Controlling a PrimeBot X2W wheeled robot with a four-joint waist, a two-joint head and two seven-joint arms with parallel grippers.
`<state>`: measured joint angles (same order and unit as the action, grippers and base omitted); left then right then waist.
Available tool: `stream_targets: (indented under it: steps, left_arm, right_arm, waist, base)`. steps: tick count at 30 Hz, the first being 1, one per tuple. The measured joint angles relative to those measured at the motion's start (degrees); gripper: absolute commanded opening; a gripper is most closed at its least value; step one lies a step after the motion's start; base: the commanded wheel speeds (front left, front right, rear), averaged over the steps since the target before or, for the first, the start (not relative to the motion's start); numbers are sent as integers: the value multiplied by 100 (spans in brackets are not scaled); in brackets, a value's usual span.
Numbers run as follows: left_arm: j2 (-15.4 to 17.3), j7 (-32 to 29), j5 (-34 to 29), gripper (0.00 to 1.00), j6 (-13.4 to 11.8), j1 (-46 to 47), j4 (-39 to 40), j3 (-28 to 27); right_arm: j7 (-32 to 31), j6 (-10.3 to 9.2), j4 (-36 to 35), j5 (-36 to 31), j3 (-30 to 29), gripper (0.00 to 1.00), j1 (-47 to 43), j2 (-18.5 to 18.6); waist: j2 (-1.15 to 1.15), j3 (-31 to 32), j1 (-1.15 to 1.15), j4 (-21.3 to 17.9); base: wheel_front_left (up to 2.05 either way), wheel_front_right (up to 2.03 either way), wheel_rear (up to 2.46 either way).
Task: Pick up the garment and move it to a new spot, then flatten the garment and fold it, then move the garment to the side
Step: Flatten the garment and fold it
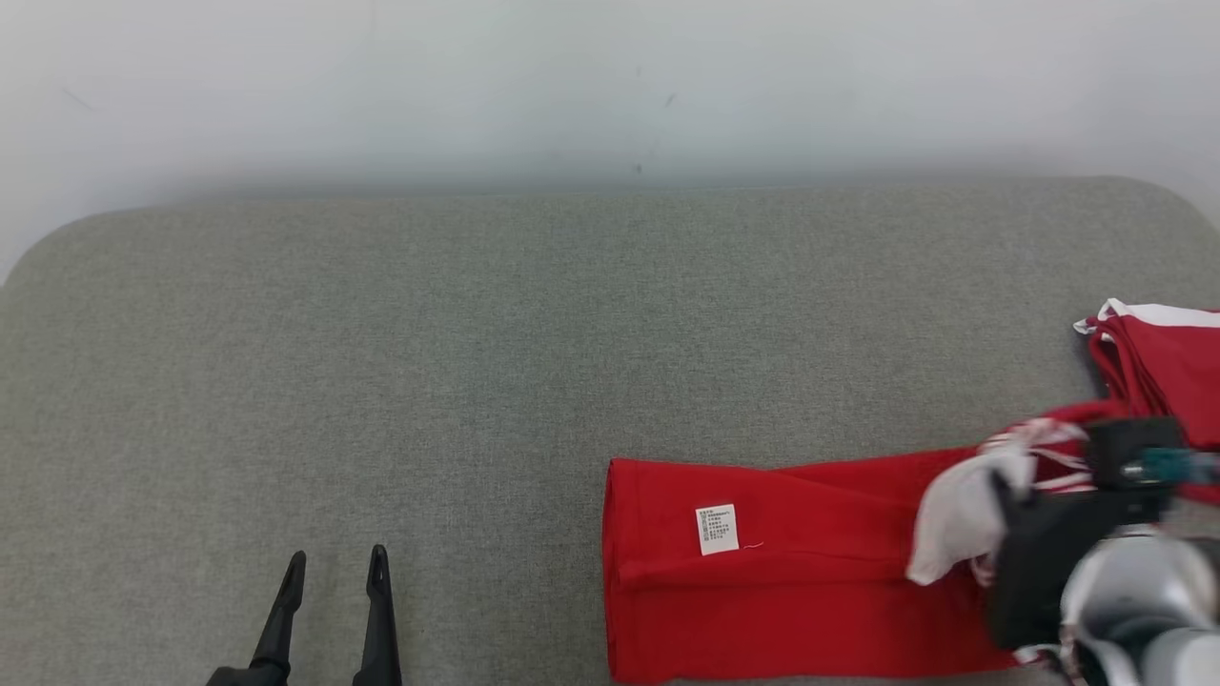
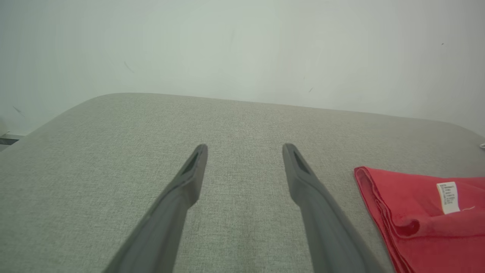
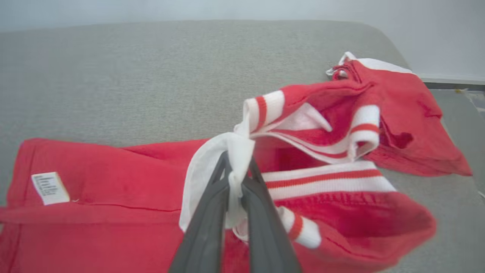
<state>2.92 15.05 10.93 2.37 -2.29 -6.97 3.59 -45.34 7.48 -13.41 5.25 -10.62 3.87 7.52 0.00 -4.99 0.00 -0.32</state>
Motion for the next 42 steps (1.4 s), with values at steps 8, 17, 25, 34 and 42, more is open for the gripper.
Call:
stream_targets:
  steps: [8,17,25,34,42]
  left_arm:
    - [-2,0,27,100,0,34,-44,56]
    - [-1,0,82,100,-19,37,-51,92]
    - [0,0,124,100,-31,37,-80,174]
    - [0,0,125,100,-33,14,-105,192]
    - [0,0,125,100,-44,-93,-83,157]
  right_arm:
    - [-4,0,493,392,1503,0,131,-77]
    - [246,0,1245,533,2220,0,451,-305]
    - [509,0,2057,604,2519,0,821,-431]
    - [966,0,2429,1448,2762,100,1016,-446]
    - [967,0,1569,1462,2730,100,938,-455]
  waist:
    - [0,1,0,119]
    - [0,2,0,273]
    - [0,21,0,398]
    - [0,95,0,474]
    - [0,194,0,347]
  base:
    - [0,0,0]
    - [0,0,0]
    - [0,0,0]
    - [0,0,0]
    - [0,0,0]
